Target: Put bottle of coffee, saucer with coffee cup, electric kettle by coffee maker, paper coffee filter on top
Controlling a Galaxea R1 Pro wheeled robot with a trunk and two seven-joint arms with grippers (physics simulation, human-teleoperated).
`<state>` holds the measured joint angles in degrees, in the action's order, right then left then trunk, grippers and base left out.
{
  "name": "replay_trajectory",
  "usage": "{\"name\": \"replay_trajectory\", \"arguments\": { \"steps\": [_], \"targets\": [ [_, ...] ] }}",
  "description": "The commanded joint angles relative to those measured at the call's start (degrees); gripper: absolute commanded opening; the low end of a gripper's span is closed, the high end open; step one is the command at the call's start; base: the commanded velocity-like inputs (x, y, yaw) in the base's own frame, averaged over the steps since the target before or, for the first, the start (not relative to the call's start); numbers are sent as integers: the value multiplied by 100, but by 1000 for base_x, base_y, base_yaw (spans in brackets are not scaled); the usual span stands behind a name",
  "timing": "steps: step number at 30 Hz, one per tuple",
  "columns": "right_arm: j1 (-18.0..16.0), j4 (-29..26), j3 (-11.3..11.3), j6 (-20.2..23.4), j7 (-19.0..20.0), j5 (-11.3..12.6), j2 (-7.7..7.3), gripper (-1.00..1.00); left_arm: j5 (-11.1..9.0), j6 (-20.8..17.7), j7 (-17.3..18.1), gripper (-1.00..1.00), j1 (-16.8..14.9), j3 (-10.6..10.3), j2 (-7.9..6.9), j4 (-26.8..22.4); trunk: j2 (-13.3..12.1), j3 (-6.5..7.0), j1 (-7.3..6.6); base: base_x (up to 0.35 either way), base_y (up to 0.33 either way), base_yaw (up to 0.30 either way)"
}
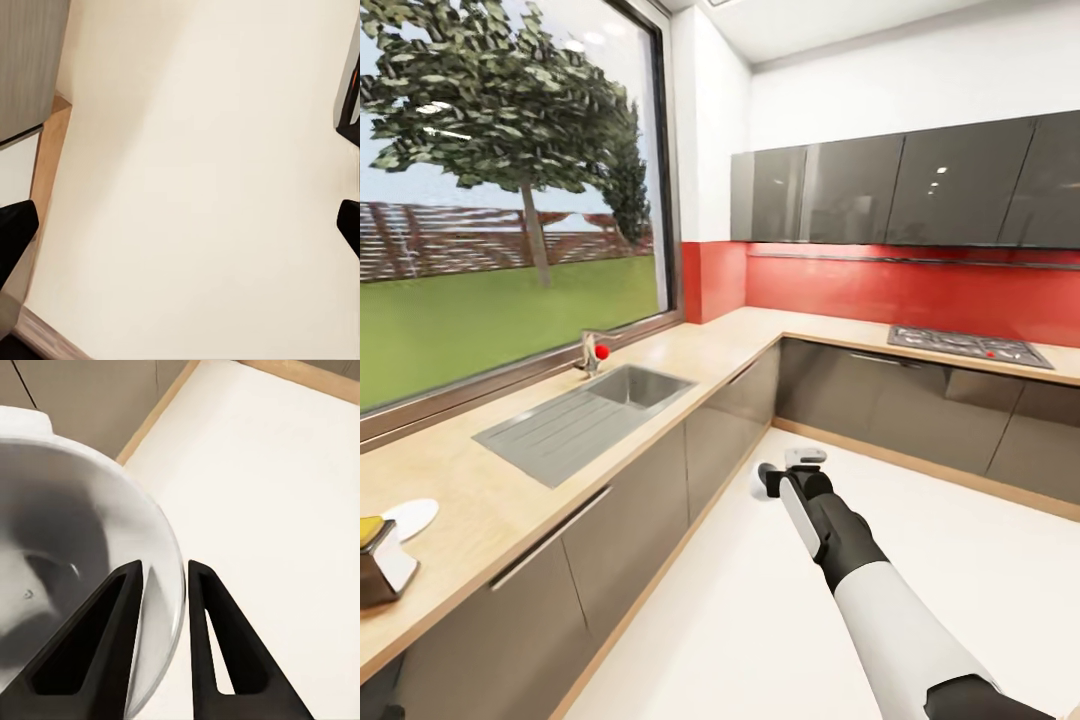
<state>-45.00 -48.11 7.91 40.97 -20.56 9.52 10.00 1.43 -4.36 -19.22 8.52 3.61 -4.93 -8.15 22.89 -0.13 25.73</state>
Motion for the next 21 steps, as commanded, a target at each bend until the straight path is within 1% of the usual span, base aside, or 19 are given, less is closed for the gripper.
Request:
{"name": "replay_trajectory", "arguments": {
  "steps": [1,8,21],
  "targets": [
    [-1,-2,13,8,-35,61,0,-100,18,-41,-6,100,10,35,2,-28,3,-1,5,289,-131,0],
    [0,-61,-5,8,-51,67,0,-100,10,-23,-11,100,10,35,1,-28,3,-1,5,293,-112,0],
    [0,-83,-23,8,-62,75,0,-100,12,-26,-12,100,10,43,7,-28,3,-1,5,309,-12,0]
  ]
}}
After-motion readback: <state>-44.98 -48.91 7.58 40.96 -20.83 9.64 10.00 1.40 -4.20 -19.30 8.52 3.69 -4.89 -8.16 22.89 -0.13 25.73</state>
